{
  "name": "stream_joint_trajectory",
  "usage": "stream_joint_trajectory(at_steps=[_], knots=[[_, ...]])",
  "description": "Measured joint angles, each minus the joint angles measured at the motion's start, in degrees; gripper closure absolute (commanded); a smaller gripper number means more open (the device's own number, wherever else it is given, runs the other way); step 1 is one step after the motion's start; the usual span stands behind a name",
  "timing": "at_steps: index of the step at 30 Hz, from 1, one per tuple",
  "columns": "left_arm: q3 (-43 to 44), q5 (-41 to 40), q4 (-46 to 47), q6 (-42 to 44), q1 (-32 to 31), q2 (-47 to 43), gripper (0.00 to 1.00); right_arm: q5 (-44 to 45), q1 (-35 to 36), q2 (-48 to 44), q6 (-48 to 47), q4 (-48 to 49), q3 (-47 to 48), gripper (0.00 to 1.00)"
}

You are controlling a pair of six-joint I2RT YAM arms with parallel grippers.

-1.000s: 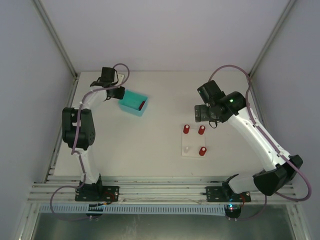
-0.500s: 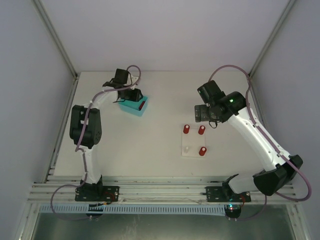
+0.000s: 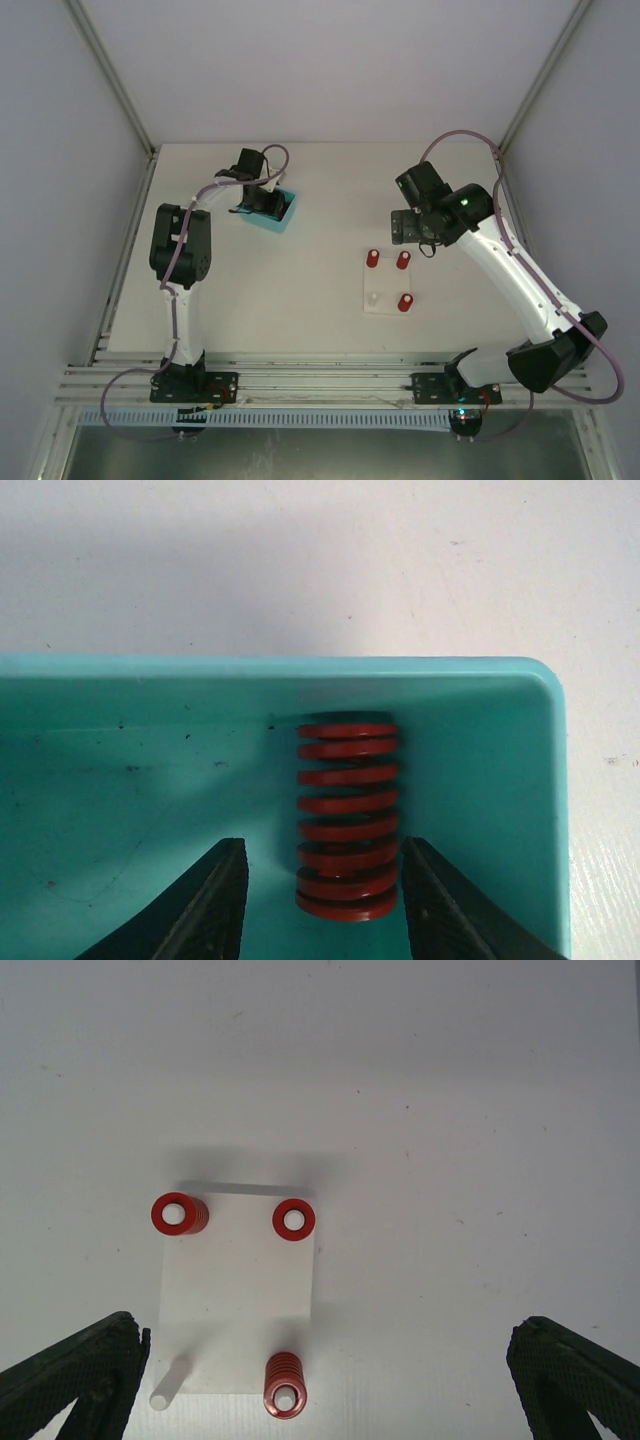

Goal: Install the large spring

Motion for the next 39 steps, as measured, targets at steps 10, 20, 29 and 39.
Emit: stream_joint_trajectory(at_steps=[10, 20, 29, 39], knots=[[0.04, 0.15, 0.52, 0.33, -0.61, 2.71, 0.52, 0.2, 0.0, 0.35, 0.13, -0.33, 1.33, 0.01], [0.17, -5.33, 1.51, 0.9, -1.33, 2.91, 0.69, 1.11, 0.02, 0.44, 0.15, -0.61, 1.86, 0.01], [-1.29, -7.85, 3.34, 1.14, -1.42, 1.84, 0.86, 1.62, 0.02, 0.0, 0.15, -0.66, 1.86, 0.01], [-3.89, -9.01, 5.81, -0.37, -1.42, -7.48, 0.91, 1.66, -0.22, -0.66, -1.9, 1.9, 1.9, 0.01]])
